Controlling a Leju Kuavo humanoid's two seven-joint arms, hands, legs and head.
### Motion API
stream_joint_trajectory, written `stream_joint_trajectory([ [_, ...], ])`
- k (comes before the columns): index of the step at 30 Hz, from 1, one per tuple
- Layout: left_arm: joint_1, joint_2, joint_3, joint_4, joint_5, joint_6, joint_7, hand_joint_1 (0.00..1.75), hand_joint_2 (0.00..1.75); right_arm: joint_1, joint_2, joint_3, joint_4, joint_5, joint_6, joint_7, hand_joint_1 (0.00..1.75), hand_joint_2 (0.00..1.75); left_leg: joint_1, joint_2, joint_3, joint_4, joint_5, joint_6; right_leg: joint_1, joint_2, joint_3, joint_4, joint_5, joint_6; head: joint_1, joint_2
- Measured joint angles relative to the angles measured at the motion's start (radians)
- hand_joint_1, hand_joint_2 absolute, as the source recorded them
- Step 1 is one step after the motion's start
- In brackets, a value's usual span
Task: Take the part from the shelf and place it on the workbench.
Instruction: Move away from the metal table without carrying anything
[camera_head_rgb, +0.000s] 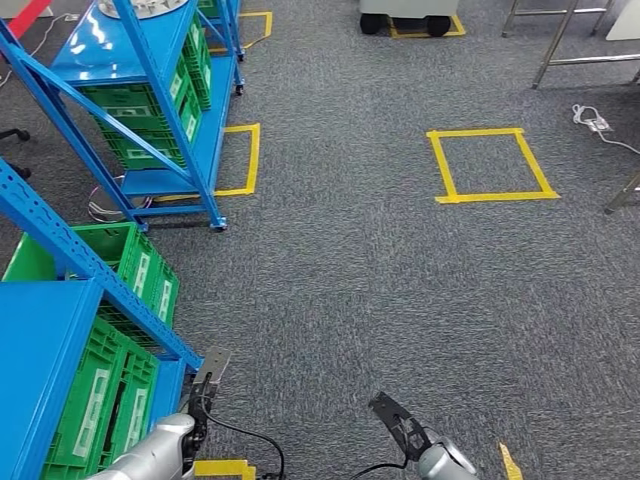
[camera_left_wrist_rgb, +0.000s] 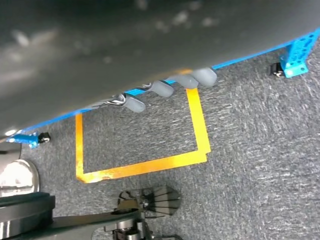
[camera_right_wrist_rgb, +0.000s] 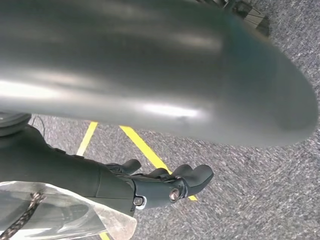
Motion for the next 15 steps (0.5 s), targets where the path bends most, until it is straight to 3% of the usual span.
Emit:
stream_joint_trajectory([
  [2, -0.002, 0.001, 0.001, 0.000, 0.000, 0.000, 0.000, 0.00, 0.00, -0.001, 0.000, -0.002, -0.001, 0.000, -0.001, 0.000, 0.00, 0.00, -0.005, 0.025, 0.071, -0.138, 0.059, 0.008, 0.003, -0.012, 0.005, 0.001, -0.005, 0.006, 0.000, 0.000],
  [4, -0.004, 0.001, 0.001, 0.000, 0.000, 0.001, 0.000, 0.00, 0.00, 0.000, -0.001, -0.005, -0.002, -0.007, -0.007, 0.003, 0.00, 0.00, -0.012, 0.042, 0.107, -0.211, 0.072, 0.017, 0.008, -0.024, 0.007, 0.002, -0.010, 0.014, 0.000, 0.000],
  [6, -0.003, 0.003, 0.002, 0.000, 0.001, 0.003, 0.000, 0.00, 0.00, 0.001, -0.004, -0.010, -0.004, -0.021, -0.018, 0.009, 0.00, 0.00, -0.014, 0.032, 0.109, -0.220, 0.069, 0.025, 0.008, -0.036, 0.008, 0.002, -0.013, 0.024, 0.000, 0.000],
  [8, 0.000, 0.007, 0.006, 0.000, 0.003, 0.004, 0.000, 0.00, 0.00, 0.003, -0.010, -0.017, -0.007, -0.037, -0.029, 0.013, 0.00, 0.00, -0.012, 0.020, 0.113, -0.227, 0.073, 0.036, 0.004, -0.020, -0.002, 0.024, -0.033, 0.034, 0.002, 0.000],
  [10, 0.001, 0.009, 0.010, 0.000, 0.011, 0.005, 0.000, 0.00, 0.00, 0.007, -0.019, -0.024, -0.009, -0.053, -0.035, 0.014, 0.00, 0.00, -0.009, 0.008, 0.115, -0.231, 0.075, 0.046, 0.001, 0.013, -0.054, 0.127, -0.087, 0.039, 0.006, 0.000],
  [12, 0.005, 0.009, 0.015, 0.000, 0.020, 0.006, 0.000, 0.00, 0.00, 0.017, -0.024, -0.029, -0.009, -0.066, -0.039, 0.015, 0.00, 0.00, -0.009, -0.006, 0.115, -0.231, 0.075, 0.050, 0.000, 0.026, -0.124, 0.262, -0.137, 0.042, 0.007, 0.000],
  [13, 0.007, 0.009, 0.019, 0.000, 0.023, 0.005, -0.001, 0.00, 0.00, 0.022, -0.026, -0.031, -0.009, -0.071, -0.041, 0.015, 0.00, 0.00, -0.010, -0.015, 0.115, -0.230, 0.075, 0.050, 0.000, 0.027, -0.144, 0.291, -0.137, 0.043, 0.007, 0.000],
  [14, 0.010, 0.009, 0.022, 0.000, 0.024, 0.005, -0.002, 0.00, 0.00, 0.026, -0.029, -0.034, -0.009, -0.076, -0.043, 0.015, 0.00, 0.00, -0.010, -0.023, 0.116, -0.230, 0.074, 0.050, -0.001, 0.028, -0.145, 0.281, -0.117, 0.043, 0.007, 0.000],
  [15, 0.011, 0.008, 0.025, 0.000, 0.025, 0.003, -0.003, 0.00, 0.00, 0.028, -0.031, -0.036, -0.009, -0.081, -0.046, 0.015, 0.00, 0.00, -0.010, -0.032, 0.117, -0.230, 0.074, 0.049, -0.002, 0.030, -0.127, 0.233, -0.082, 0.042, 0.007, 0.000],
])
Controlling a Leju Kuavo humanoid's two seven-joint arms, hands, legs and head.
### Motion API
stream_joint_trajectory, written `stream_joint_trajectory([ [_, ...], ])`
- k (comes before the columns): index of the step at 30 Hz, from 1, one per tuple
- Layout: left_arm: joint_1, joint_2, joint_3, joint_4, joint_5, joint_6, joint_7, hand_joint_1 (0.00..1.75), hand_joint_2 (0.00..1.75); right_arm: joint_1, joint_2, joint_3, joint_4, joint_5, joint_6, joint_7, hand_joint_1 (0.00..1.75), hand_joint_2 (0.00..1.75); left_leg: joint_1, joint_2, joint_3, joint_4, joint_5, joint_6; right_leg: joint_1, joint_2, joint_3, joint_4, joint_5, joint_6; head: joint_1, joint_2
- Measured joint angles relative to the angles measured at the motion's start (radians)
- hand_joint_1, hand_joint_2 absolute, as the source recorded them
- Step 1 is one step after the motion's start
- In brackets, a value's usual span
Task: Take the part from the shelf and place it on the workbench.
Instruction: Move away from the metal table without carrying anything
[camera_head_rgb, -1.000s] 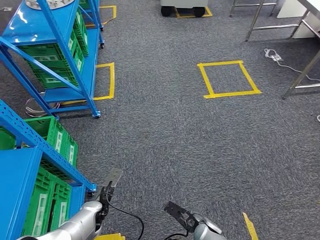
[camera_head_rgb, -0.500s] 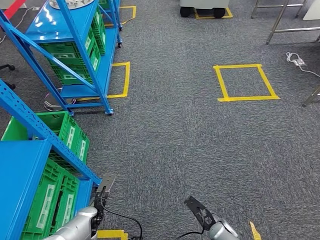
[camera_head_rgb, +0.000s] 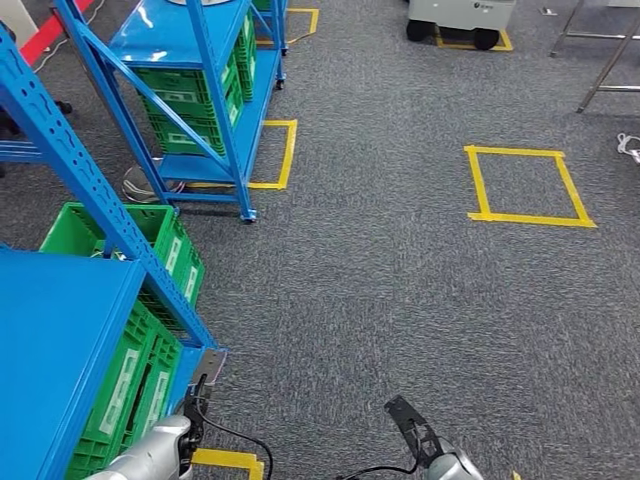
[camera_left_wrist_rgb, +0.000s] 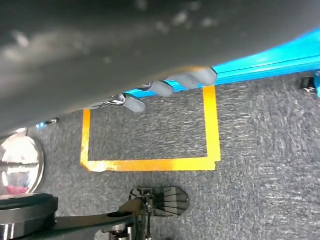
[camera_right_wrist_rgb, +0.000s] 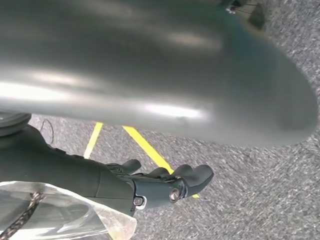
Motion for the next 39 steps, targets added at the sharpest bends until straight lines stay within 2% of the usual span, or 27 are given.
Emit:
stream_joint_trajectory([
  [1, 0.001, 0.000, 0.002, 0.000, 0.000, -0.002, -0.002, 0.00, 0.00, 0.000, -0.002, -0.002, 0.000, -0.003, -0.002, 0.000, 0.00, 0.00, 0.000, -0.008, 0.001, 0.000, -0.001, -0.002, -0.002, 0.008, 0.031, -0.071, 0.040, 0.000, 0.000, 0.000],
  [2, 0.000, 0.000, 0.003, 0.000, 0.000, -0.004, -0.003, 0.00, 0.00, -0.001, -0.005, -0.003, 0.000, -0.006, -0.003, -0.001, 0.00, 0.00, -0.001, -0.015, 0.002, 0.002, -0.002, -0.005, -0.004, 0.022, 0.067, -0.140, 0.067, -0.001, 0.000, 0.000],
  [3, 0.000, 0.000, 0.004, 0.000, 0.000, -0.006, -0.005, 0.00, 0.00, -0.002, -0.006, -0.004, 0.000, -0.008, -0.004, -0.002, 0.00, 0.00, -0.002, -0.022, 0.000, 0.004, -0.003, -0.009, -0.006, 0.034, 0.093, -0.191, 0.084, -0.002, 0.000, 0.000],
  [4, 0.000, 0.000, 0.004, 0.000, -0.001, -0.010, -0.007, 0.00, 0.00, -0.002, -0.008, -0.004, 0.000, -0.011, -0.004, -0.003, 0.00, 0.00, -0.002, -0.027, -0.002, 0.005, -0.002, -0.014, -0.006, 0.043, 0.109, -0.218, 0.089, -0.004, -0.001, 0.000],
  [6, 0.002, 0.004, 0.005, 0.000, -0.007, -0.021, -0.010, 0.00, 0.00, -0.003, -0.008, -0.005, 0.000, -0.018, -0.003, -0.003, 0.00, 0.00, 0.001, -0.037, -0.006, 0.005, 0.001, -0.025, -0.003, 0.041, 0.114, -0.225, 0.088, -0.013, -0.001, 0.000],
  [8, 0.003, 0.009, 0.005, 0.000, -0.015, -0.041, -0.011, 0.00, 0.00, -0.004, -0.008, -0.007, 0.000, -0.026, 0.000, -0.002, 0.00, 0.00, 0.004, -0.024, -0.013, 0.022, -0.013, -0.035, -0.003, 0.029, 0.117, -0.230, 0.092, -0.026, -0.003, 0.000],
  [10, 0.000, 0.016, 0.002, 0.000, -0.036, -0.076, -0.011, 0.00, 0.00, -0.003, -0.008, -0.010, 0.000, -0.035, 0.011, 0.000, 0.00, 0.00, 0.005, 0.009, -0.054, 0.113, -0.065, -0.044, -0.003, 0.012, 0.121, -0.234, 0.093, -0.037, -0.006, 0.000],
  [12, -0.001, 0.025, -0.012, 0.000, -0.074, -0.121, -0.007, 0.00, 0.00, 0.004, -0.010, -0.012, 0.000, -0.042, 0.032, 0.005, 0.00, 0.00, 0.007, 0.024, -0.118, 0.247, -0.122, -0.050, 0.000, -0.006, 0.121, -0.235, 0.091, -0.042, -0.008, 0.000],
  [13, -0.001, 0.031, -0.022, 0.000, -0.093, -0.143, -0.003, 0.00, 0.00, 0.008, -0.013, -0.012, 0.001, -0.043, 0.044, 0.009, 0.00, 0.00, 0.009, 0.026, -0.136, 0.286, -0.131, -0.051, 0.001, -0.015, 0.121, -0.234, 0.090, -0.043, -0.008, 0.000],
  [14, -0.002, 0.037, -0.033, 0.000, -0.111, -0.162, 0.001, 0.00, 0.00, 0.012, -0.016, -0.013, 0.001, -0.044, 0.055, 0.014, 0.00, 0.00, 0.009, 0.028, -0.138, 0.290, -0.121, -0.052, 0.002, -0.023, 0.121, -0.234, 0.089, -0.043, -0.008, 0.000],
  [15, -0.003, 0.043, -0.044, 0.000, -0.124, -0.175, 0.004, 0.00, 0.00, 0.015, -0.019, -0.013, 0.001, -0.044, 0.064, 0.018, 0.00, 0.00, 0.010, 0.030, -0.119, 0.254, -0.095, -0.050, 0.002, -0.030, 0.122, -0.234, 0.088, -0.043, -0.008, 0.000],
  [17, -0.009, 0.055, -0.063, 0.000, -0.140, -0.191, 0.008, 0.00, 0.00, 0.020, -0.026, -0.013, 0.002, -0.043, 0.075, 0.021, 0.00, 0.00, 0.006, 0.053, -0.047, 0.118, -0.032, -0.044, 0.004, -0.041, 0.125, -0.233, 0.086, -0.040, -0.008, 0.000],
  [19, -0.018, 0.062, -0.077, 0.000, -0.150, -0.199, 0.009, 0.00, 0.00, 0.023, -0.032, -0.013, 0.002, -0.042, 0.081, 0.027, 0.00, 0.00, 0.000, 0.075, 0.001, 0.024, -0.009, -0.035, 0.009, -0.052, 0.125, -0.231, 0.083, -0.033, -0.008, 0.000],
  [20, -0.021, 0.065, -0.084, 0.000, -0.157, -0.204, 0.010, 0.00, 0.00, 0.026, -0.034, -0.013, 0.002, -0.042, 0.085, 0.035, 0.00, 0.00, -0.004, 0.077, 0.006, 0.010, -0.011, -0.032, 0.010, -0.058, 0.125, -0.231, 0.082, -0.028, -0.008, 0.000],
  [22, -0.024, 0.072, -0.097, 0.000, -0.170, -0.212, 0.011, 0.00, 0.00, 0.030, -0.040, -0.013, 0.002, -0.041, 0.093, 0.053, 0.00, 0.00, -0.004, 0.065, 0.007, 0.003, -0.008, -0.021, 0.008, -0.067, 0.125, -0.231, 0.078, -0.017, -0.009, 0.000],
  [24, -0.027, 0.077, -0.107, 0.000, -0.175, -0.216, 0.013, 0.00, 0.00, 0.037, -0.049, -0.012, 0.002, -0.041, 0.098, 0.065, 0.00, 0.00, 0.000, 0.052, 0.012, -0.007, -0.002, -0.009, 0.004, -0.046, 0.108, -0.193, 0.050, -0.007, -0.005, 0.000],
  [26, -0.030, 0.079, -0.113, 0.000, -0.177, -0.216, 0.015, 0.00, 0.00, 0.048, -0.057, -0.012, 0.002, -0.041, 0.103, 0.071, 0.00, 0.00, 0.002, 0.039, 0.014, -0.010, 0.000, -0.002, 0.002, -0.014, 0.051, -0.074, -0.009, -0.002, 0.001, 0.000],
  [27, -0.031, 0.079, -0.115, 0.000, -0.177, -0.215, 0.017, 0.00, 0.00, 0.054, -0.059, -0.012, 0.002, -0.041, 0.105, 0.074, 0.00, 0.00, 0.002, 0.032, 0.014, -0.009, 0.000, 0.000, 0.001, -0.007, 0.015, -0.004, -0.035, 0.000, 0.003, 0.000],
  [28, -0.030, 0.080, -0.117, 0.000, -0.178, -0.214, 0.019, 0.00, 0.00, 0.060, -0.062, -0.011, 0.002, -0.042, 0.106, 0.077, 0.00, 0.00, 0.001, 0.025, 0.014, -0.009, 0.000, 0.000, 0.000, -0.004, -0.013, 0.046, -0.047, 0.001, 0.003, 0.000],
  [29, -0.029, 0.080, -0.118, 0.000, -0.178, -0.214, 0.022, 0.00, 0.00, 0.064, -0.063, -0.010, 0.002, -0.042, 0.106, 0.079, 0.00, 0.00, 0.001, 0.017, 0.014, -0.008, 0.000, 0.000, 0.000, -0.003, -0.024, 0.060, -0.040, 0.002, 0.004, 0.000],
  [30, -0.028, 0.081, -0.118, 0.000, -0.178, -0.213, 0.023, 0.00, 0.00, 0.065, -0.064, -0.010, 0.001, -0.043, 0.106, 0.081, 0.00, 0.00, 0.001, 0.010, 0.014, -0.008, -0.001, -0.001, 0.000, -0.002, -0.016, 0.033, -0.013, 0.002, 0.004, 0.000],
  [32, -0.029, 0.082, -0.119, 0.000, -0.178, -0.212, 0.024, 0.00, 0.00, 0.063, -0.067, -0.008, 0.001, -0.044, 0.106, 0.083, 0.00, 0.00, 0.002, -0.003, 0.016, -0.006, -0.003, -0.005, -0.003, 0.012, 0.044, -0.102, 0.058, 0.000, 0.004, 0.000],
  [33, -0.031, 0.082, -0.119, 0.000, -0.178, -0.212, 0.024, 0.00, 0.00, 0.061, -0.068, -0.007, 0.000, -0.044, 0.106, 0.083, 0.00, 0.00, 0.001, -0.009, 0.015, -0.003, -0.005, -0.009, -0.005, 0.023, 0.077, -0.166, 0.081, -0.001, 0.004, 0.000],
  [34, -0.032, 0.082, -0.119, 0.000, -0.178, -0.211, 0.024, 0.00, 0.00, 0.060, -0.068, -0.005, 0.000, -0.044, 0.106, 0.083, 0.00, 0.00, 0.000, -0.015, 0.012, -0.001, -0.005, -0.014, -0.006, 0.032, 0.099, -0.207, 0.091, -0.003, 0.003, 0.000],
  [35, -0.032, 0.082, -0.119, 0.000, -0.178, -0.211, 0.024, 0.00, 0.00, 0.059, -0.068, -0.003, 0.000, -0.044, 0.106, 0.083, 0.00, 0.00, 0.000, -0.021, 0.010, 0.000, -0.005, -0.019, -0.006, 0.037, 0.109, -0.224, 0.091, -0.007, 0.003, 0.000],
  [37, -0.031, 0.085, -0.119, 0.000, -0.178, -0.211, 0.024, 0.00, 0.00, 0.058, -0.068, 0.002, 0.000, -0.044, 0.105, 0.084, 0.00, 0.00, 0.003, -0.028, 0.006, 0.002, -0.004, -0.030, -0.003, 0.028, 0.114, -0.228, 0.093, -0.018, 0.003, 0.000],
  [39, -0.032, 0.088, -0.119, 0.000, -0.178, -0.211, 0.024, 0.00, 0.00, 0.056, -0.068, 0.007, -0.003, -0.044, 0.105, 0.085, 0.00, 0.00, 0.004, -0.011, -0.007, 0.032, -0.028, -0.039, -0.004, 0.016, 0.116, -0.232, 0.095, -0.031, 0.000, 0.000],
])
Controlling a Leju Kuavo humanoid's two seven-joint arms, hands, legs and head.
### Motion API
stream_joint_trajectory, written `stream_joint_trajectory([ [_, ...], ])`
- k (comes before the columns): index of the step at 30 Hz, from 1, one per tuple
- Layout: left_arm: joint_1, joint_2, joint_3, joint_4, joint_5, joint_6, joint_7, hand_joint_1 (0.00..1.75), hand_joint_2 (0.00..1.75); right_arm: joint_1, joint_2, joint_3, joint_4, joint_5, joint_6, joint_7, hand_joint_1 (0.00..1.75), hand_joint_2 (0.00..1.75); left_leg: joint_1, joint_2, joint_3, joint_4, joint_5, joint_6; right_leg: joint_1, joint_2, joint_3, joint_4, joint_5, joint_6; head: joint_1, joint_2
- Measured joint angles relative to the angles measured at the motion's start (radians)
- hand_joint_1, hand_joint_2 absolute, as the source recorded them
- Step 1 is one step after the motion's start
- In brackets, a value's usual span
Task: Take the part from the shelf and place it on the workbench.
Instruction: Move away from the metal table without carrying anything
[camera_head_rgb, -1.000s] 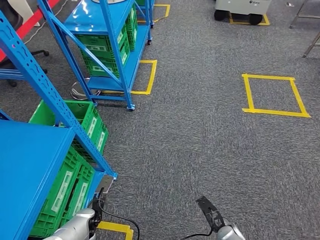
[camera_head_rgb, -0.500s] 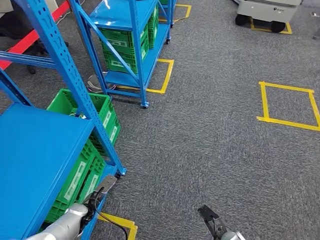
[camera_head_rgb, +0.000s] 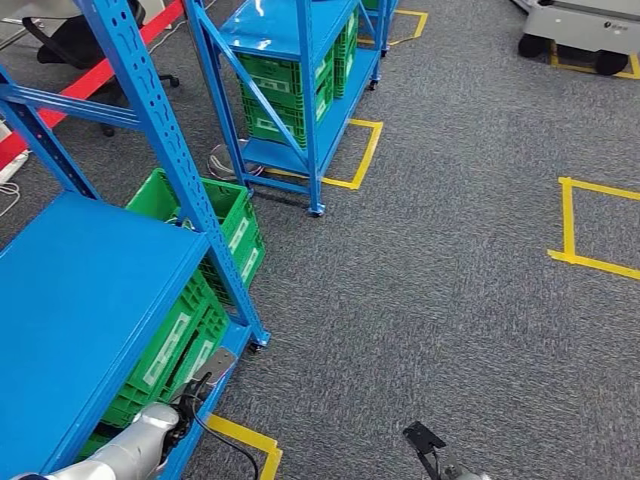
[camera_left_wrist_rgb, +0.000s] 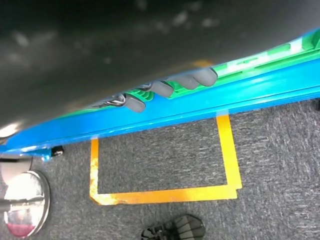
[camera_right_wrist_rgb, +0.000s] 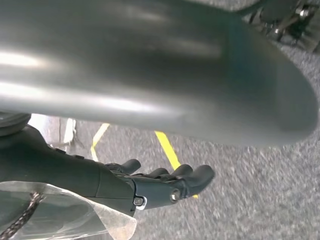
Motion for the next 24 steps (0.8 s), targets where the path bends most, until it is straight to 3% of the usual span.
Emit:
stream_joint_trajectory([
  [3, -0.001, 0.000, 0.000, 0.000, 0.000, -0.001, 0.000, 0.00, 0.00, -0.003, -0.002, 0.007, -0.003, 0.000, 0.000, 0.000, 0.00, 0.00, 0.004, 0.034, -0.084, 0.183, -0.091, -0.011, 0.002, -0.022, 0.002, -0.002, -0.002, -0.013, -0.004, 0.000],
  [4, 0.001, 0.000, 0.000, 0.000, 0.000, -0.001, 0.000, 0.00, 0.00, -0.003, -0.002, 0.009, -0.003, 0.000, 0.000, 0.000, 0.00, 0.00, 0.005, 0.036, -0.111, 0.241, -0.111, -0.014, 0.003, -0.029, 0.002, -0.002, -0.002, -0.014, -0.004, 0.000],
  [5, 0.004, 0.000, 0.000, 0.000, 0.000, -0.001, 0.000, 0.00, 0.00, -0.003, -0.002, 0.010, -0.003, 0.000, 0.000, 0.000, 0.00, 0.00, 0.006, 0.038, -0.124, 0.268, -0.112, -0.015, 0.004, -0.035, 0.002, -0.002, -0.003, -0.015, -0.004, 0.000],
  [6, 0.005, 0.000, 0.000, 0.000, 0.000, -0.001, 0.000, 0.00, 0.00, -0.003, -0.002, 0.012, -0.003, 0.000, 0.001, 0.000, 0.00, 0.00, 0.006, 0.039, -0.119, 0.254, -0.094, -0.015, 0.004, -0.042, 0.003, -0.002, -0.004, -0.015, -0.004, 0.000],
  [8, 0.004, 0.001, 0.000, 0.000, 0.000, -0.001, 0.000, 0.00, 0.00, -0.004, -0.002, 0.014, -0.004, 0.000, 0.001, 0.000, 0.00, 0.00, 0.005, 0.056, -0.056, 0.129, -0.024, -0.009, 0.005, -0.054, 0.007, -0.001, -0.006, -0.012, -0.005, 0.000],
  [10, 0.000, 0.002, 0.000, 0.000, 0.000, -0.001, 0.000, 0.00, 0.00, -0.006, -0.002, 0.015, -0.005, 0.000, 0.001, 0.000, 0.00, 0.00, -0.001, 0.082, 0.004, 0.008, 0.016, -0.001, 0.010, -0.066, 0.009, 0.001, -0.011, -0.004, -0.004, 0.000],
  [11, -0.001, 0.002, 0.000, 0.000, 0.000, -0.001, 0.000, 0.00, 0.00, -0.007, -0.002, 0.015, -0.005, 0.000, 0.001, 0.000, 0.00, 0.00, -0.004, 0.089, 0.015, -0.017, 0.019, 0.003, 0.012, -0.072, 0.009, 0.001, -0.012, 0.000, -0.004, 0.000],
  [13, -0.001, 0.002, 0.000, 0.000, 0.000, -0.001, 0.000, 0.00, 0.00, -0.009, -0.002, 0.016, -0.005, 0.000, 0.001, 0.000, 0.00, 0.00, -0.006, 0.080, 0.016, -0.027, 0.017, 0.012, 0.012, -0.085, 0.010, 0.000, -0.014, 0.010, -0.004, 0.000],
  [15, -0.001, 0.002, 0.000, 0.000, 0.000, -0.001, 0.000, 0.00, 0.00, -0.012, -0.002, 0.018, -0.006, 0.000, 0.000, 0.000, 0.00, 0.00, -0.004, 0.068, 0.019, -0.035, 0.023, 0.024, 0.009, -0.070, 0.000, 0.020, -0.031, 0.021, -0.002, 0.000],
  [16, -0.003, 0.002, 0.000, 0.000, 0.000, -0.001, 0.000, 0.00, 0.00, -0.012, -0.002, 0.019, -0.007, 0.000, 0.000, -0.001, 0.00, 0.00, -0.002, 0.063, 0.021, -0.038, 0.025, 0.030, 0.007, -0.055, -0.018, 0.057, -0.053, 0.025, 0.000, 0.000],
  [18, -0.005, 0.002, 0.001, 0.000, 0.001, 0.000, 0.000, 0.00, 0.00, -0.011, -0.002, 0.023, -0.007, 0.000, 0.001, -0.001, 0.00, 0.00, -0.001, 0.050, 0.021, -0.039, 0.026, 0.037, 0.004, -0.027, -0.082, 0.187, -0.112, 0.031, 0.003, 0.000],
  [20, -0.002, 0.001, 0.001, 0.000, 0.004, 0.000, 0.000, 0.00, 0.00, -0.008, -0.002, 0.027, -0.007, 0.000, 0.002, -0.002, 0.00, 0.00, -0.002, 0.035, 0.022, -0.038, 0.025, 0.039, 0.003, -0.021, -0.137, 0.286, -0.138, 0.034, 0.003, 0.000],
  [21, 0.000, 0.000, 0.001, 0.000, 0.005, 0.001, 0.000, 0.00, 0.00, -0.008, -0.002, 0.030, -0.007, 0.000, 0.003, -0.003, 0.00, 0.00, -0.003, 0.027, 0.022, -0.037, 0.024, 0.039, 0.003, -0.020, -0.139, 0.282, -0.122, 0.034, 0.003, 0.000],
  [22, 0.001, 0.000, 0.002, 0.000, 0.006, 0.002, 0.000, 0.00, 0.00, -0.009, -0.002, 0.033, -0.008, 0.000, 0.004, -0.003, 0.00, 0.00, -0.002, 0.019, 0.023, -0.036, 0.023, 0.038, 0.002, -0.018, -0.121, 0.238, -0.089, 0.033, 0.003, 0.000],
  [24, 0.000, -0.002, 0.003, 0.000, 0.007, 0.005, 0.000, 0.00, 0.00, -0.013, -0.001, 0.041, -0.010, 0.000, 0.004, -0.004, 0.00, 0.00, -0.003, 0.004, 0.023, -0.032, 0.020, 0.030, -0.002, 0.004, -0.055, 0.098, -0.023, 0.032, 0.004, 0.000],
])
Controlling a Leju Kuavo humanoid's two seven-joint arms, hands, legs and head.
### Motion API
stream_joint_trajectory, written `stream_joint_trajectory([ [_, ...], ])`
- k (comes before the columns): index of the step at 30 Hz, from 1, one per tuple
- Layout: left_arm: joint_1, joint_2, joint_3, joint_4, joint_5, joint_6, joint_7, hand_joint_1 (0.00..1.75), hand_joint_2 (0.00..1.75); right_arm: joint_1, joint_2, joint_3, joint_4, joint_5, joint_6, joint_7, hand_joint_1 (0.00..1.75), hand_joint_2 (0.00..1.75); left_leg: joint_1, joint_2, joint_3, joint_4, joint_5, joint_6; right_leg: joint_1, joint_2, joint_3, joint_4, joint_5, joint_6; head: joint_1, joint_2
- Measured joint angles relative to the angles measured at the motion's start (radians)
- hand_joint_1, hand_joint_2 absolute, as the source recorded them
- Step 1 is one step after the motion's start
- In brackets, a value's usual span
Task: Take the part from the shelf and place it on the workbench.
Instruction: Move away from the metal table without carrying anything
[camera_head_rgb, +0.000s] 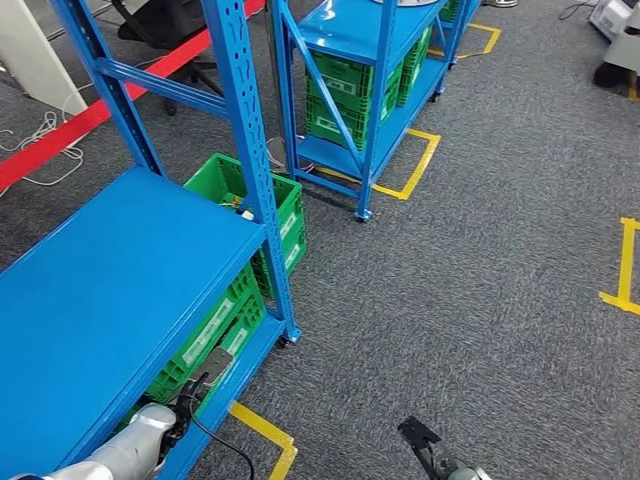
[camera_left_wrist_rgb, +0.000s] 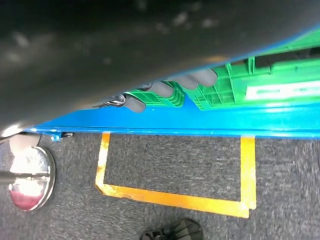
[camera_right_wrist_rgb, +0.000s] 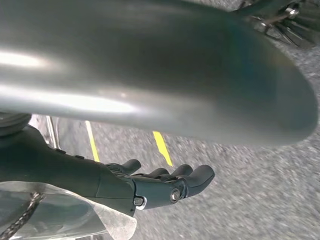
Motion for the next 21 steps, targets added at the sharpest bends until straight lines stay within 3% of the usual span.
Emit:
stream_joint_trajectory([
  [1, -0.001, -0.001, 0.001, 0.000, 0.000, 0.002, 0.000, 0.00, 0.00, -0.002, 0.001, 0.004, -0.001, 0.000, 0.000, 0.000, 0.00, 0.00, -0.001, -0.006, -0.003, 0.003, -0.001, -0.005, -0.002, 0.014, 0.026, -0.051, 0.016, -0.002, -0.001, 0.000],
  [3, -0.001, -0.002, 0.002, 0.000, 0.001, 0.006, 0.000, 0.00, 0.00, -0.005, 0.005, 0.011, -0.002, -0.001, 0.002, 0.000, 0.00, 0.00, -0.001, -0.018, -0.009, 0.006, 0.001, -0.016, -0.002, 0.029, 0.047, -0.085, 0.015, -0.008, -0.002, 0.000],
  [5, 0.001, -0.002, 0.005, 0.000, 0.002, 0.007, 0.000, 0.00, 0.00, -0.006, 0.010, 0.016, -0.002, -0.001, 0.003, 0.000, 0.00, 0.00, 0.003, -0.022, -0.012, 0.008, -0.001, -0.025, -0.001, 0.018, 0.047, -0.088, 0.017, -0.019, -0.001, 0.000],
  [6, 0.002, -0.002, 0.007, 0.000, 0.004, 0.007, 0.000, 0.00, 0.00, -0.008, 0.012, 0.018, -0.003, -0.001, 0.003, 0.000, 0.00, 0.00, 0.004, -0.012, -0.017, 0.021, -0.012, -0.030, -0.001, 0.012, 0.049, -0.090, 0.018, -0.027, -0.004, 0.000],
  [8, 0.001, -0.003, 0.012, 0.000, 0.010, 0.008, 0.000, 0.00, 0.00, -0.012, 0.014, 0.022, -0.004, -0.001, 0.003, 0.000, 0.00, 0.00, 0.005, 0.016, -0.056, 0.108, -0.062, -0.039, -0.001, -0.004, 0.053, -0.095, 0.019, -0.039, -0.007, 0.000],
  [10, 0.002, -0.006, 0.018, 0.000, 0.020, 0.008, 0.002, 0.00, 0.00, -0.013, 0.014, 0.027, -0.004, -0.002, 0.004, 0.000, 0.00, 0.00, 0.006, 0.031, -0.123, 0.245, -0.120, -0.045, 0.001, -0.019, 0.054, -0.095, 0.016, -0.045, -0.009, 0.000],
  [11, 0.004, -0.006, 0.022, 0.000, 0.027, 0.009, 0.004, 0.00, 0.00, -0.013, 0.015, 0.029, -0.004, -0.003, 0.004, 0.000, 0.00, 0.00, 0.007, 0.032, -0.146, 0.291, -0.130, -0.046, 0.002, -0.027, 0.054, -0.095, 0.015, -0.046, -0.009, 0.000],
  [12, 0.005, -0.007, 0.027, 0.000, 0.035, 0.010, 0.007, 0.00, 0.00, -0.013, 0.015, 0.032, -0.004, -0.004, 0.005, 0.000, 0.00, 0.00, 0.007, 0.033, -0.152, 0.299, -0.121, -0.045, 0.003, -0.034, 0.055, -0.095, 0.014, -0.046, -0.009, 0.000],
  [13, 0.007, -0.007, 0.033, 0.000, 0.043, 0.012, 0.009, 0.00, 0.00, -0.014, 0.016, 0.035, -0.004, -0.005, 0.005, 0.000, 0.00, 0.00, 0.007, 0.035, -0.138, 0.268, -0.094, -0.043, 0.004, -0.040, 0.058, -0.095, 0.013, -0.046, -0.009, 0.000],
  [15, 0.006, -0.008, 0.047, 0.000, 0.059, 0.016, 0.013, 0.00, 0.00, -0.017, 0.018, 0.040, -0.004, -0.008, 0.005, 0.000, 0.00, 0.00, 0.003, 0.056, -0.073, 0.134, -0.022, -0.034, 0.007, -0.052, 0.064, -0.094, 0.009, -0.043, -0.009, 0.000],
  [16, 0.004, -0.009, 0.055, 0.000, 0.067, 0.020, 0.015, 0.00, 0.00, -0.018, 0.020, 0.043, -0.004, -0.009, 0.005, 0.000, 0.00, 0.00, -0.001, 0.069, -0.043, 0.072, -0.002, -0.028, 0.010, -0.057, 0.066, -0.093, 0.006, -0.040, -0.009, 0.000],
  [18, 0.002, -0.013, 0.070, 0.000, 0.081, 0.027, 0.017, 0.00, 0.00, -0.020, 0.022, 0.047, -0.004, -0.012, 0.005, 0.000, 0.00, 0.00, -0.007, 0.084, -0.018, 0.016, 0.006, -0.019, 0.015, -0.070, 0.066, -0.092, 0.003, -0.032, -0.009, 0.000],
  [20, 0.005, -0.016, 0.084, 0.000, 0.090, 0.033, 0.018, 0.00, 0.00, -0.022, 0.023, 0.051, -0.004, -0.014, 0.004, 0.000, 0.00, 0.00, -0.006, 0.073, -0.018, 0.008, 0.007, -0.011, 0.015, -0.079, 0.064, -0.093, 0.000, -0.023, -0.008, 0.000],
  [21, 0.006, -0.017, 0.089, 0.000, 0.091, 0.035, 0.017, 0.00, 0.00, -0.024, 0.024, 0.052, -0.005, -0.015, 0.004, 0.000, 0.00, 0.00, -0.004, 0.067, -0.016, 0.004, 0.009, -0.006, 0.014, -0.073, 0.061, -0.086, -0.008, -0.017, -0.008, 0.000],
])
